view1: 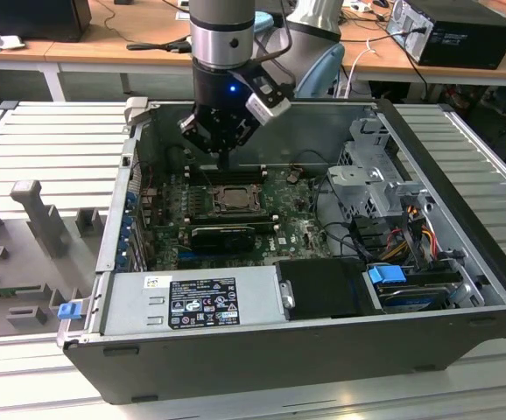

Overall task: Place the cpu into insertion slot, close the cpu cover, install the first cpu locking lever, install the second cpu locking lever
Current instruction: 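Install the first cpu locking lever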

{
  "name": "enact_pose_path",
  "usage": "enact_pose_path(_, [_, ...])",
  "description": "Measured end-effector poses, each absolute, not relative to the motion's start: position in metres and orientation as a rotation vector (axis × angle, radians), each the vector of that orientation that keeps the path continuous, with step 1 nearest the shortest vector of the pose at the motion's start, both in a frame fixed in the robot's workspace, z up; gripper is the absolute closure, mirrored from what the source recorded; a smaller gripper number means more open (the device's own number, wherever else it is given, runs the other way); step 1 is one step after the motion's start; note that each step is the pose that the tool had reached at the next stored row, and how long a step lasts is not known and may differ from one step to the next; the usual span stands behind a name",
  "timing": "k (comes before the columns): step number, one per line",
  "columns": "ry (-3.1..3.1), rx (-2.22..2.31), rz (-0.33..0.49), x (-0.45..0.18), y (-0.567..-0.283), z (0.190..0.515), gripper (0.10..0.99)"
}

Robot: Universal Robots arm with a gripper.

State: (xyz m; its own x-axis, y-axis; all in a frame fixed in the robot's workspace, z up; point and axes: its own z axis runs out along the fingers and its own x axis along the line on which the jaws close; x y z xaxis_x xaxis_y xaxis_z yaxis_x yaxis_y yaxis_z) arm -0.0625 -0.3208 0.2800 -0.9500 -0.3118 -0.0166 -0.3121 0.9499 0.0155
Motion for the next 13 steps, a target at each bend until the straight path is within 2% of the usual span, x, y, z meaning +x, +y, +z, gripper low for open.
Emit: enact_pose_path(13, [3.096, -0.408, 0.027, -0.085, -0.321, 0.272, 0.980])
